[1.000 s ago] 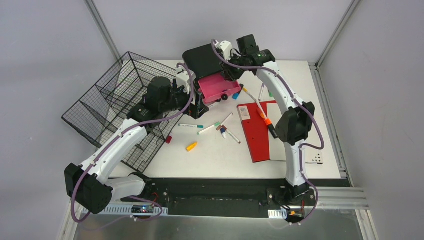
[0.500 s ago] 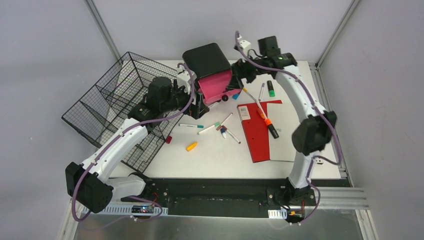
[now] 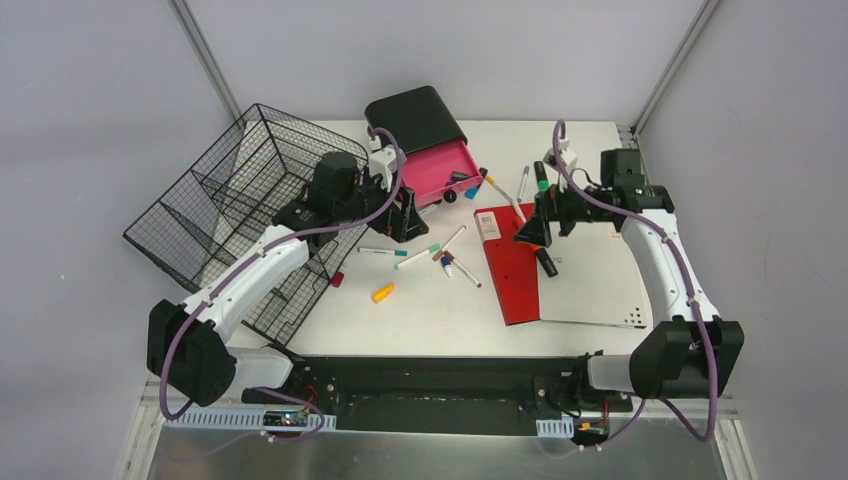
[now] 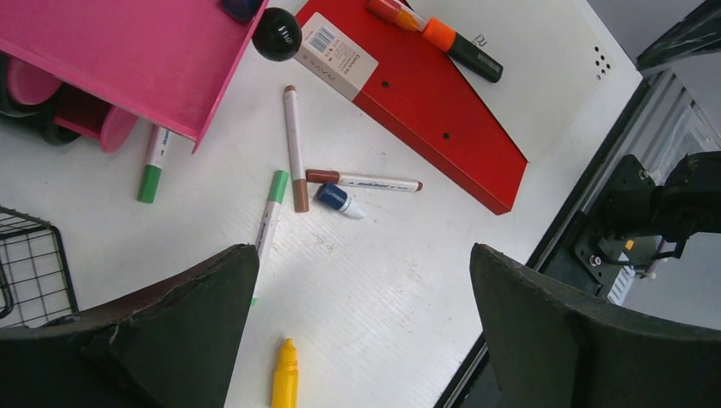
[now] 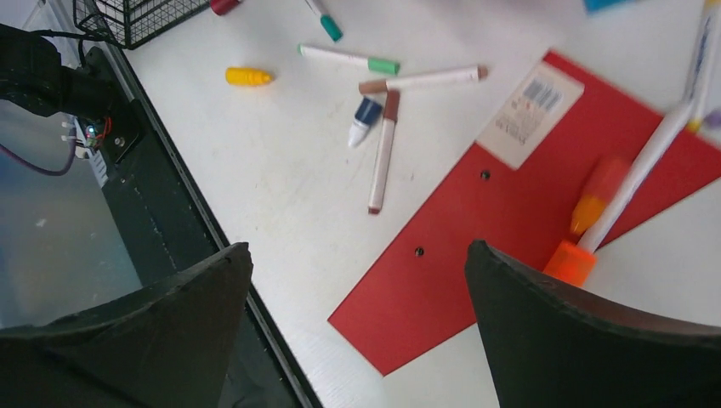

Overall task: Organize the desk
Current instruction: Place the stationery in the drawer, then pick up the stationery from the center of the board.

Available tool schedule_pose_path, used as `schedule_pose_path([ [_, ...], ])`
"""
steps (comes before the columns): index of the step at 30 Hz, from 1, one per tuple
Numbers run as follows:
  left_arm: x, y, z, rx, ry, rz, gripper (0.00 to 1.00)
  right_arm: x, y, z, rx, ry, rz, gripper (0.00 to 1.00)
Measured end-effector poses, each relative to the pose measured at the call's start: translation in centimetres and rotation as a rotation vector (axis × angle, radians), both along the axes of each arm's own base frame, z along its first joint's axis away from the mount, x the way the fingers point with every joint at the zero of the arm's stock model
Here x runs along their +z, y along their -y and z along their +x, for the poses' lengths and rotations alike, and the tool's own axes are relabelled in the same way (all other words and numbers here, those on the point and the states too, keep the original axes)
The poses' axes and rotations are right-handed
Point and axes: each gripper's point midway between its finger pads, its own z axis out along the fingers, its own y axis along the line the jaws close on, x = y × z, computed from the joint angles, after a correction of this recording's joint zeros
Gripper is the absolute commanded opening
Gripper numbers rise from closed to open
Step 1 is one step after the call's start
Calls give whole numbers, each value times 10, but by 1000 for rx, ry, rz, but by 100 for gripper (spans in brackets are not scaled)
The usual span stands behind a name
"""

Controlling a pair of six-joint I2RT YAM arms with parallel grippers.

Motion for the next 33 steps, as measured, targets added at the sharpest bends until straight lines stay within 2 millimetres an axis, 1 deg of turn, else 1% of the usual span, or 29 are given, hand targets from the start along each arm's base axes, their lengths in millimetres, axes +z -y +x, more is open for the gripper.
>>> schedule_pose_path([
  [2,-4,3,-1,-18,-17,-5,99,-22,12,-7,-35,-74,23,99],
  [4,-9,7,-2,-36,-38,-8,99,-32,22,-9,-67,-109,40,99],
  [7,-19,11,-2,-53,-72,-5,99,-30,29,-4,-84,-92,57,99],
  [11,-31,13,-1,-65,-112,6,99,-29,28,-2,-72,-71,62,99],
  [17,-41,12,2,-41,-131,47,99,-31,30,-1,-79,-68,48,99],
  [19,-42,15,0,-34,-127,69,99,-31,31,-1,-83,-67,41,99],
  [23,-45,26,-10,-42,-125,100,99,-31,33,-1,-90,-60,29,99],
  [28,-51,45,-21,-10,-116,110,99,-31,34,-2,-93,-59,21,99],
  [33,-71,54,-29,61,-127,115,98,-32,34,-2,-90,-58,15,99],
])
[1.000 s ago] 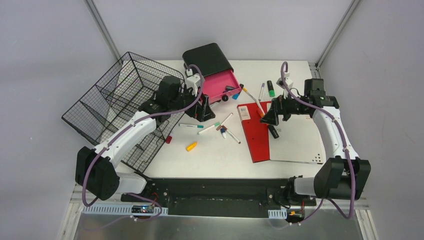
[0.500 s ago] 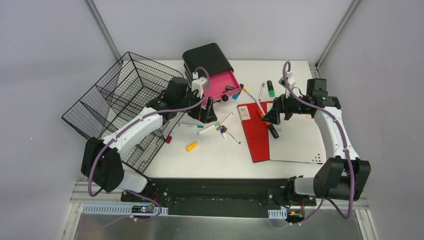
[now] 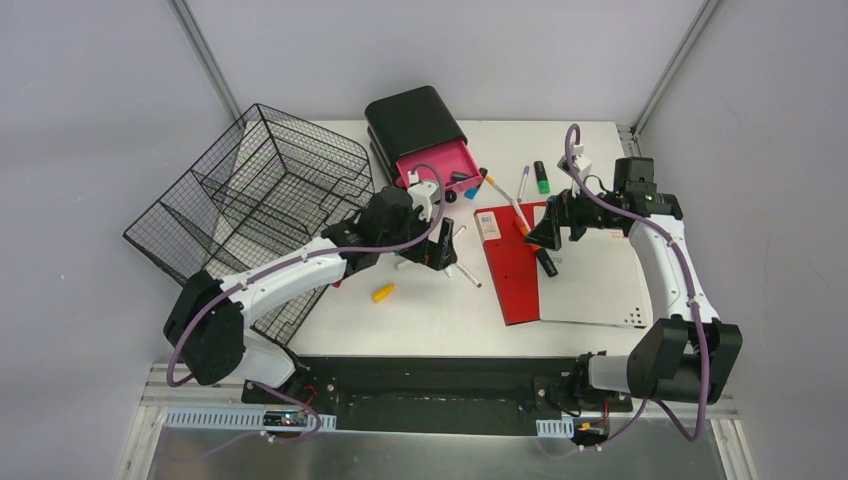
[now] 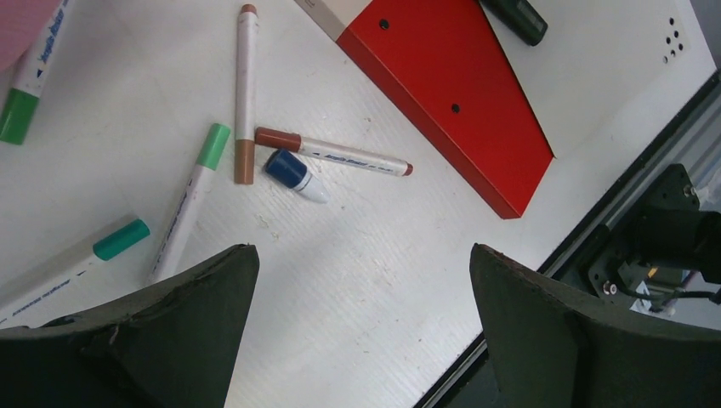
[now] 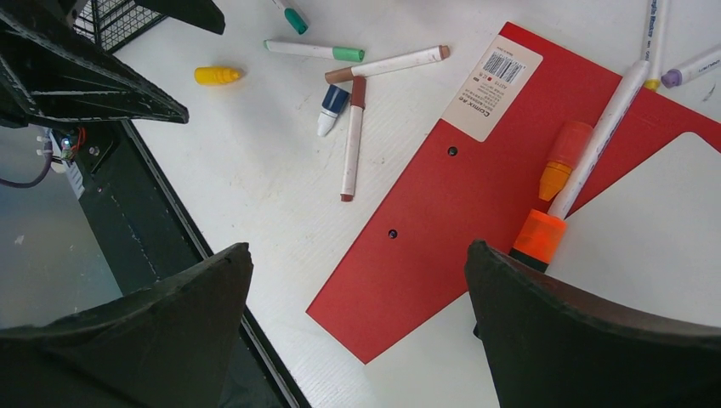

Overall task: Organize the desk
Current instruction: Pick up the stationery from the center of the board.

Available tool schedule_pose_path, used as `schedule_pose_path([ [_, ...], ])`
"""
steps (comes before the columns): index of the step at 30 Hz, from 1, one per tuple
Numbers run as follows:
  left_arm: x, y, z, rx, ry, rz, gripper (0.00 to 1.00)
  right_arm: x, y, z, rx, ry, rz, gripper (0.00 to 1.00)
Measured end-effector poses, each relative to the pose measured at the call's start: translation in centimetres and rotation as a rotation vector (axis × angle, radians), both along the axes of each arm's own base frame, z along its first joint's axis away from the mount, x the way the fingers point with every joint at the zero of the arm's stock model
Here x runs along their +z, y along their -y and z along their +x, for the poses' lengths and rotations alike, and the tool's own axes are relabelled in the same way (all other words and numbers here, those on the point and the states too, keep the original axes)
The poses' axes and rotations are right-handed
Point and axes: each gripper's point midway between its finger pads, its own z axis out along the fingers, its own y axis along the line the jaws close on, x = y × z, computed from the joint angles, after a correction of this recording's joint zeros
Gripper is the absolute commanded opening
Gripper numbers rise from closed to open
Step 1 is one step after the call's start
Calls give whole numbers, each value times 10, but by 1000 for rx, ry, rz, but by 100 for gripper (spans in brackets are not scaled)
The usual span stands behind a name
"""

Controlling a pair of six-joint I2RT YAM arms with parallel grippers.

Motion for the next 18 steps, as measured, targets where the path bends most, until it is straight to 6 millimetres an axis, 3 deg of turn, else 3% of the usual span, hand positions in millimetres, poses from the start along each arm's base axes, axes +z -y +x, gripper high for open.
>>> schedule_pose_path([
  [8,4,16,12,124,49,-40,98,-2,1,1,1,7,-22,99],
  [18,-20,40,9,231,94,75,99,-4,2,1,0,10,-33,99],
])
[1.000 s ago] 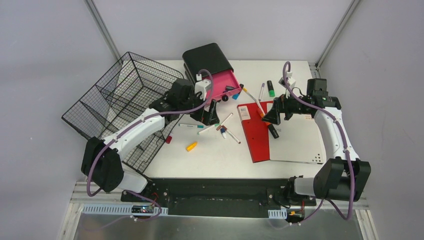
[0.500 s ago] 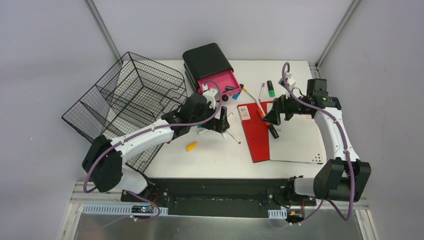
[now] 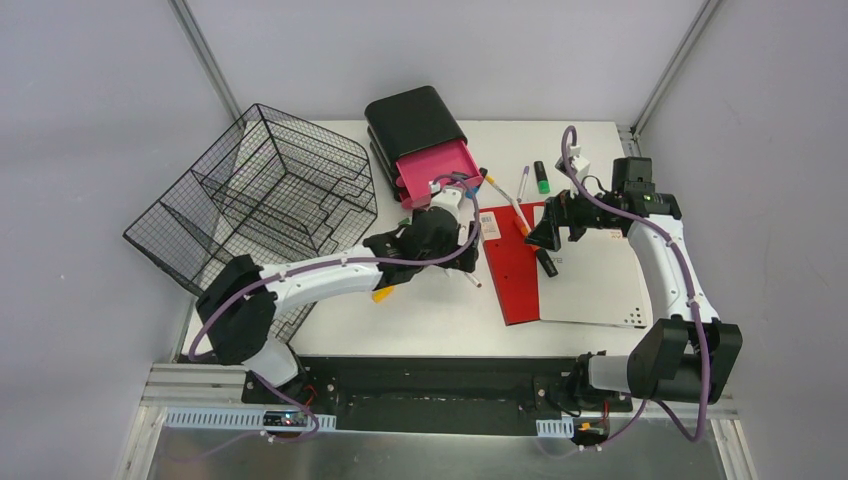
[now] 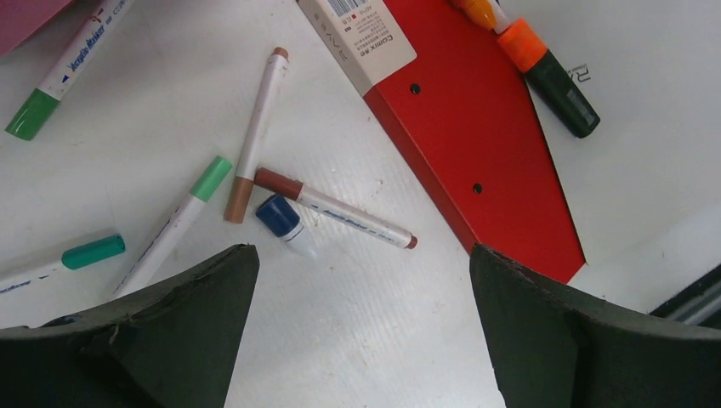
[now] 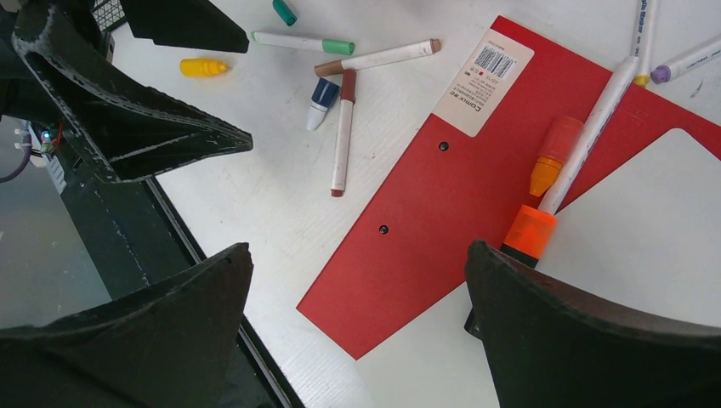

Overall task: Organize the desk
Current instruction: Pick up the stationery from the center of the board.

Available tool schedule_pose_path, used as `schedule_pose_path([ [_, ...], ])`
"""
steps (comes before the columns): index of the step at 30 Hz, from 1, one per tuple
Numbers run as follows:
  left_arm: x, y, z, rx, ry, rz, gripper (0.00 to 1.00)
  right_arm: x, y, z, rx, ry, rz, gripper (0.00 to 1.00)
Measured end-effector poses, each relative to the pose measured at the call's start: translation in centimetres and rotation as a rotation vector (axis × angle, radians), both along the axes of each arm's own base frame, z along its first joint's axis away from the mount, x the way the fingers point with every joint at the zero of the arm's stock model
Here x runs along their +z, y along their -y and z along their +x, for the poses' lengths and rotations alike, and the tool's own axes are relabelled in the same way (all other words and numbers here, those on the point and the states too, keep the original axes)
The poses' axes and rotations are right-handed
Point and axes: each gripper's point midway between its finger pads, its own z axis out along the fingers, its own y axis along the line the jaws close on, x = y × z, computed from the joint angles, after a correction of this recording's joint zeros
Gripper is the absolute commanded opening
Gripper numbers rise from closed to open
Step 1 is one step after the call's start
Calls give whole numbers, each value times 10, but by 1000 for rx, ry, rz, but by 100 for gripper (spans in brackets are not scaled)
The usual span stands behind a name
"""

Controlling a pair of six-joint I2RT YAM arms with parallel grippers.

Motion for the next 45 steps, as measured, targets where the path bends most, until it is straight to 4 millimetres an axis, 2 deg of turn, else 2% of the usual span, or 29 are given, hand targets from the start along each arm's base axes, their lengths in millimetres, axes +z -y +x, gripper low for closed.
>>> schedule_pose_path([
  [9,-3,7,21,172,38,93,99,-1,-1,0,7,2,-12,99],
  [12,-8,9,29,207,36,125,96,-2,-1,0,6,3,-17,99],
  [19,-31,11,39,264,-6,227,70,-3,0,0,4,5,-24,99],
  [23,-49,-1,34,308,-52,289,59,-3,0,0,3,6,-27,99],
  [27,-62,-8,29,334,-84,325,54,-3,1,1,3,7,-31,99],
  [36,-95,-15,24,350,-129,396,38,-4,1,1,3,7,-33,99],
  [40,-105,-17,23,351,-139,421,36,-4,1,1,3,7,-33,99],
  [45,-108,-18,23,357,-137,429,37,-4,1,1,3,8,-33,99],
])
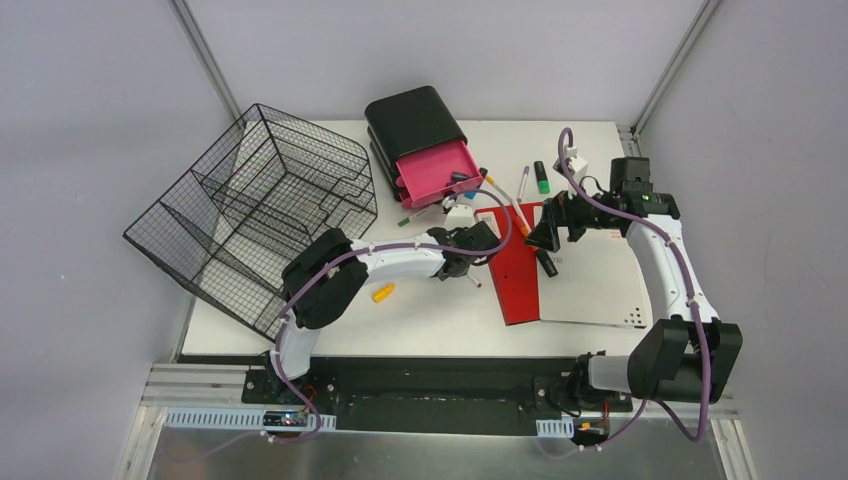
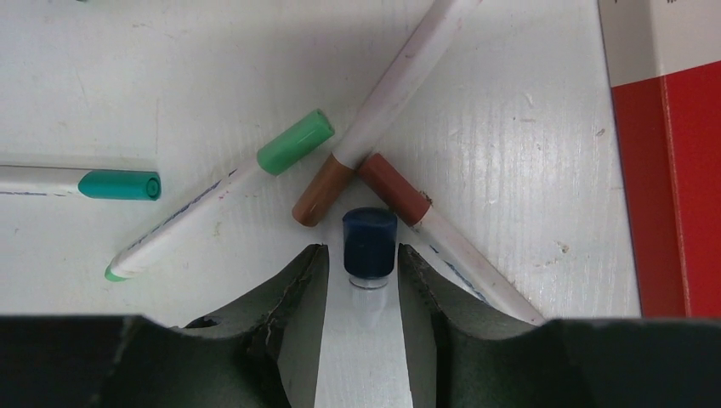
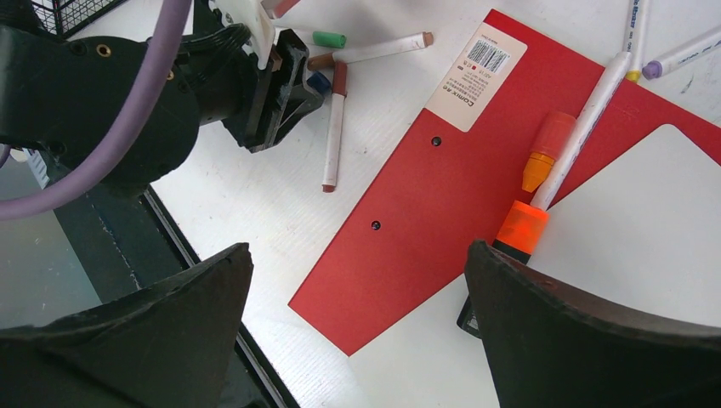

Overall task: Organize the desk
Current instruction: Pick up the stationery from the center of the board.

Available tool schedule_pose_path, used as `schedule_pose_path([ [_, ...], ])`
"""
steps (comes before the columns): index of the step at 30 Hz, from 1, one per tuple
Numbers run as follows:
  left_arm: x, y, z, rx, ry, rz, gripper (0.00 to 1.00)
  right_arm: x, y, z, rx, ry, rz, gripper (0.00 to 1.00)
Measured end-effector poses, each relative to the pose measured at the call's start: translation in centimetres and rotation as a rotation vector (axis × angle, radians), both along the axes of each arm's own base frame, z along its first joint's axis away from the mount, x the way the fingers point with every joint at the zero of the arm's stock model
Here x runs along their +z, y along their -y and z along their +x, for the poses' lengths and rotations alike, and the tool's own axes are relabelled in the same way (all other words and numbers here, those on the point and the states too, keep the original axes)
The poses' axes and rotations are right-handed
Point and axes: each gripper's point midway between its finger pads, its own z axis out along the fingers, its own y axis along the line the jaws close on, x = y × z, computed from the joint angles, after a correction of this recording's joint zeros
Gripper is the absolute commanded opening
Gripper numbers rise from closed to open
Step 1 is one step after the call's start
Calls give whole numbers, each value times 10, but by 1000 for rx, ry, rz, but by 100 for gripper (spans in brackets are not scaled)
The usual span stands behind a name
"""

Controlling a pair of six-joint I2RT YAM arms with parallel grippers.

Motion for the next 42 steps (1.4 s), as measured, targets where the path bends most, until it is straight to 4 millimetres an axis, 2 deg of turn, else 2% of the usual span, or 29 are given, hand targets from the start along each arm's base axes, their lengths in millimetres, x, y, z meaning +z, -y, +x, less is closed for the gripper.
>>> schedule_pose_path([
  [10,-5,1,5,9,15,19,36,0,0,0,1,0,0,99],
  [20,-5,1,5,5,14,22,7,0,-1,0,8,5,-2,99],
  [24,-5,1,5,-1,12,26,1,0,-1,0,9,6,-3,99],
  [30,0,1,-1,-47,-13,20,0,0,-1,0,10,7,-3,99],
  [33,9,2,-5,-98,-20,10,0,0,-1,0,10,7,-3,99],
  [42,38,16,-13,-362,2,-23,0,0,-1,0,10,7,-4,99],
])
